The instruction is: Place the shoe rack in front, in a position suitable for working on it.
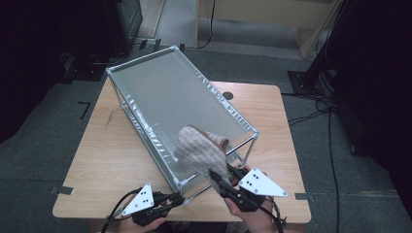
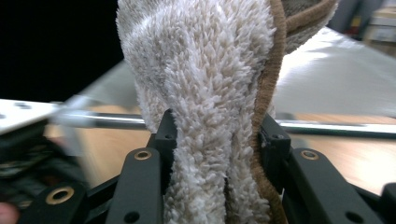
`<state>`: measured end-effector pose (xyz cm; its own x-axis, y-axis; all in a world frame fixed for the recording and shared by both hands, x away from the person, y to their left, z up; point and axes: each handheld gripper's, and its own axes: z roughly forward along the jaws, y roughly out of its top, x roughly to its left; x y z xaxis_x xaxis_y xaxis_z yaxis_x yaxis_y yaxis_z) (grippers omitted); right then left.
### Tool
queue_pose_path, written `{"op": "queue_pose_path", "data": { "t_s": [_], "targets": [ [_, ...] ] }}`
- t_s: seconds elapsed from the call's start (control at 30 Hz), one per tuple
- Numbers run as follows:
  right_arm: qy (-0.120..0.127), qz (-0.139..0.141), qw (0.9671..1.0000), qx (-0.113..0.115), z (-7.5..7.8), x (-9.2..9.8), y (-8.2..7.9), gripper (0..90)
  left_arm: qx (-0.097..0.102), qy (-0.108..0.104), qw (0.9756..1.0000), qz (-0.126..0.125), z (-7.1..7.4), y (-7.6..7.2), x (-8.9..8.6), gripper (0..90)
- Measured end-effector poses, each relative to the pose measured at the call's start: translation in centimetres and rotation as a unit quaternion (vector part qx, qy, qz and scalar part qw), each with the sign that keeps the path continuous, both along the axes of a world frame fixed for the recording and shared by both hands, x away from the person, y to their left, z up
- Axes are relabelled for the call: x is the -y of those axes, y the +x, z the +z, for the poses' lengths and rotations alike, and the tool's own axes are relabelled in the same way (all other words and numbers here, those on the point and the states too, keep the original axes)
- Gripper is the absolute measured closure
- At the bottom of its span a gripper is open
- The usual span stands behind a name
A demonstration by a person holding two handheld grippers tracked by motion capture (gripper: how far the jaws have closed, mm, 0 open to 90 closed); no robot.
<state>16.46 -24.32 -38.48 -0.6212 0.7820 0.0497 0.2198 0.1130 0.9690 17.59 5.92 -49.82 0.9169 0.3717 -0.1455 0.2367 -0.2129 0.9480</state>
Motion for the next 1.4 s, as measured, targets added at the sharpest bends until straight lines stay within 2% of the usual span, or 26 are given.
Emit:
{"op": "queue_pose_path", "data": {
  "t_s": [0.03,0.07,0.1,0.17,0.2,0.23,0.33,0.37,0.4,0.43,0.57,0.77,0.83,0.87,0.9,1.0,1.03,1.07,1.1,1.13,1.2,1.27,1.4],
  "targets": [
    [0.000,0.000,1.0000,0.000,0.0,0.0,0.0,61.4,0.000,0.000,1.0000,0.000,0.0,0.0,0.0,80.5],
    [0.008,-0.027,0.9996,-0.004,-0.2,1.3,0.5,61.4,0.002,0.001,1.0000,0.002,0.0,0.0,0.0,80.5],
    [0.008,-0.027,0.9996,-0.004,-0.2,1.3,0.5,61.4,0.003,0.002,1.0000,0.002,0.0,-0.1,0.0,80.5],
    [0.021,-0.059,0.9979,-0.014,-0.4,2.9,1.1,61.4,0.007,0.008,0.9999,0.005,0.1,-0.2,0.1,80.7],
    [0.021,-0.059,0.9979,-0.014,-0.4,2.9,1.1,61.4,0.007,0.008,0.9999,0.005,0.1,-0.2,0.1,80.7],
    [0.026,-0.072,0.9969,-0.017,-0.4,3.5,1.3,61.4,0.007,0.008,0.9999,0.006,0.2,-0.2,0.1,80.7],
    [0.036,-0.122,0.9915,-0.029,-0.7,5.4,2.0,61.4,-0.001,0.003,1.0000,0.000,0.1,0.0,0.1,80.4],
    [0.039,-0.140,0.9888,-0.033,-0.9,5.9,2.1,61.4,-0.002,0.000,1.0000,-0.002,0.0,0.0,0.1,80.3],
    [0.039,-0.140,0.9888,-0.033,-0.9,5.9,2.1,61.4,-0.002,0.000,1.0000,-0.002,0.0,0.0,0.1,80.2],
    [0.047,-0.160,0.9850,-0.042,-1.1,6.6,2.3,61.3,-0.004,-0.002,1.0000,-0.003,0.0,0.1,0.0,80.1],
    [0.044,-0.166,0.9844,-0.041,-1.3,6.6,2.3,60.8,-0.001,0.000,1.0000,0.001,0.0,-0.1,0.0,80.2],
    [0.028,-0.128,0.9907,-0.037,-1.5,4.6,1.6,61.2,-0.002,0.000,0.9999,0.010,0.0,-0.1,0.1,80.0],
    [0.019,-0.083,0.9959,-0.031,-1.7,3.5,0.9,61.1,-0.012,-0.005,0.9999,0.010,0.0,0.0,0.1,79.8],
    [0.019,-0.083,0.9959,-0.031,-1.7,3.5,0.9,61.1,-0.012,-0.004,0.9999,0.011,0.0,0.0,0.1,79.8],
    [0.006,-0.044,0.9986,-0.030,-2.0,2.6,0.5,60.9,-0.010,-0.003,0.9999,0.011,0.0,0.0,0.1,79.9],
    [-0.005,-0.005,0.9994,-0.034,-2.4,1.5,0.1,60.9,-0.006,0.000,0.9999,0.012,0.0,-0.1,0.1,80.2],
    [-0.005,-0.005,0.9994,-0.034,-2.4,1.5,0.1,60.9,-0.006,0.000,0.9999,0.012,0.0,-0.1,0.1,80.2],
    [-0.005,0.010,0.9993,-0.036,-2.5,1.2,-0.1,60.9,-0.006,0.000,0.9999,0.011,0.0,0.0,0.1,80.2],
    [-0.010,0.039,0.9985,-0.037,-2.7,0.4,-0.4,60.8,-0.005,0.000,0.9999,0.011,0.0,0.0,0.2,80.3],
    [-0.010,0.039,0.9985,-0.037,-2.7,0.4,-0.4,60.8,-0.004,0.001,0.9999,0.011,0.0,0.0,0.2,80.3],
    [-0.025,0.055,0.9978,-0.025,-2.8,-0.5,-0.8,61.0,-0.003,0.002,0.9999,0.011,0.0,-0.1,0.2,80.4],
    [-0.026,0.058,0.9977,-0.024,-2.9,-0.6,-0.9,61.1,-0.002,0.003,0.9999,0.011,0.0,-0.1,0.2,80.5],
    [-0.034,0.038,0.9985,-0.020,-2.8,-0.2,-0.7,61.7,0.000,0.003,0.9999,0.010,0.0,-0.1,0.3,80.6]
  ]
}}
